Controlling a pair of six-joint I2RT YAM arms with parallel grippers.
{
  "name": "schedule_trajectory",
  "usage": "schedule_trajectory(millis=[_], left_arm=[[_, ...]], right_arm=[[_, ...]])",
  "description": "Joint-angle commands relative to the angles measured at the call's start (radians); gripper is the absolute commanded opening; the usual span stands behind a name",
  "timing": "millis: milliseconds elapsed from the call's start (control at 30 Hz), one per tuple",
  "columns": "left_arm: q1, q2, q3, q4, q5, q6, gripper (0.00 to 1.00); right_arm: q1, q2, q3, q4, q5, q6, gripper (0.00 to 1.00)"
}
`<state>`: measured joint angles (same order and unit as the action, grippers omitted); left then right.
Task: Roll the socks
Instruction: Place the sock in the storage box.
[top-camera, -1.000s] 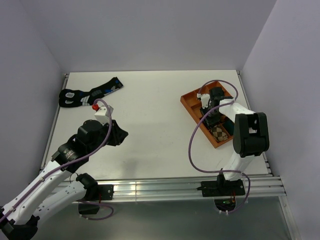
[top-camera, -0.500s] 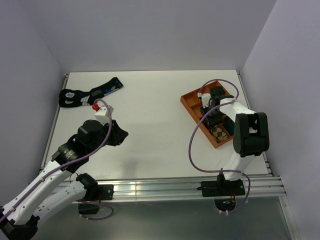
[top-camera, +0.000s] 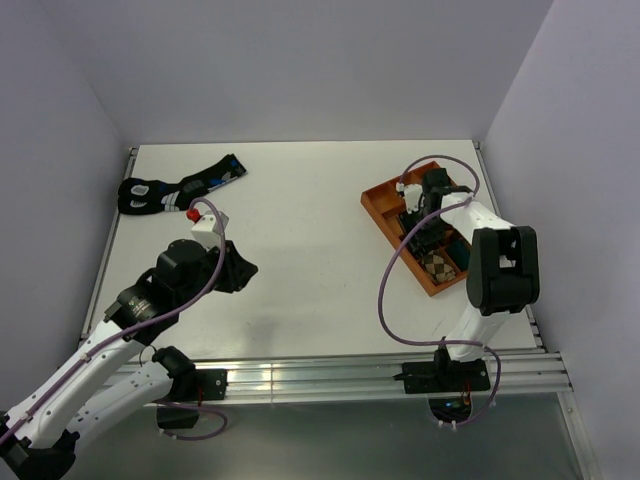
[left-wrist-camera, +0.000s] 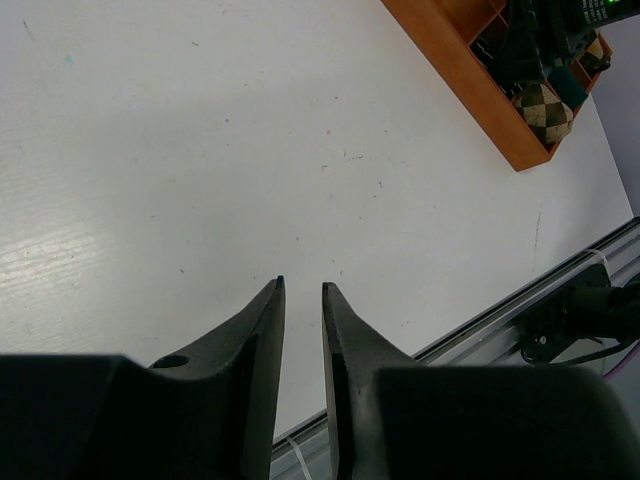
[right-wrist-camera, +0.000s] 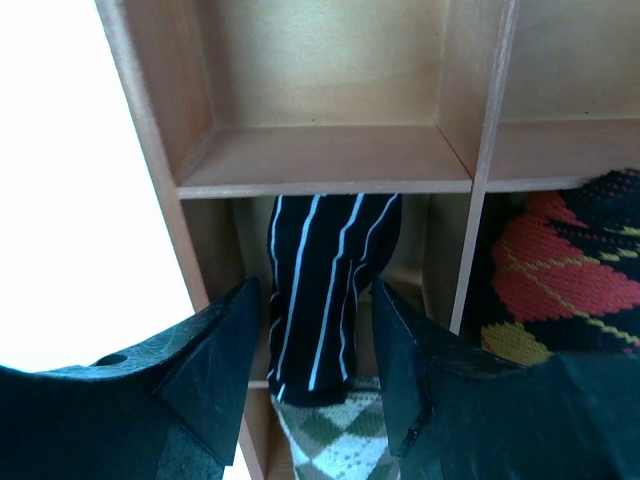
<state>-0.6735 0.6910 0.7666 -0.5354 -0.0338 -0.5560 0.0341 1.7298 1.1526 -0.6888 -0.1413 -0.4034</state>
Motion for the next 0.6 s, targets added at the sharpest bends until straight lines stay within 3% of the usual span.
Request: schedule_trajectory(millis=[0, 367, 567], left_arm=[[0.003, -0.002, 0.000, 0.038, 0.018, 0.033, 0.27], [0.002, -0.005, -0.003, 0.038, 0.015, 0.033, 0.27], [0.003, -0.022, -0.004, 0.040, 0.012, 0.030, 0.28]], right_arm=[[-0.010, -0.065, 0.055, -0.032, -0.018, 0.017, 0.56], [-0.011, -0.162, 0.091, -0.069, -0.070, 0.034, 0.58], [-0.011, -0.324, 0.088, -0.109, -0.162, 0.012, 0.61]])
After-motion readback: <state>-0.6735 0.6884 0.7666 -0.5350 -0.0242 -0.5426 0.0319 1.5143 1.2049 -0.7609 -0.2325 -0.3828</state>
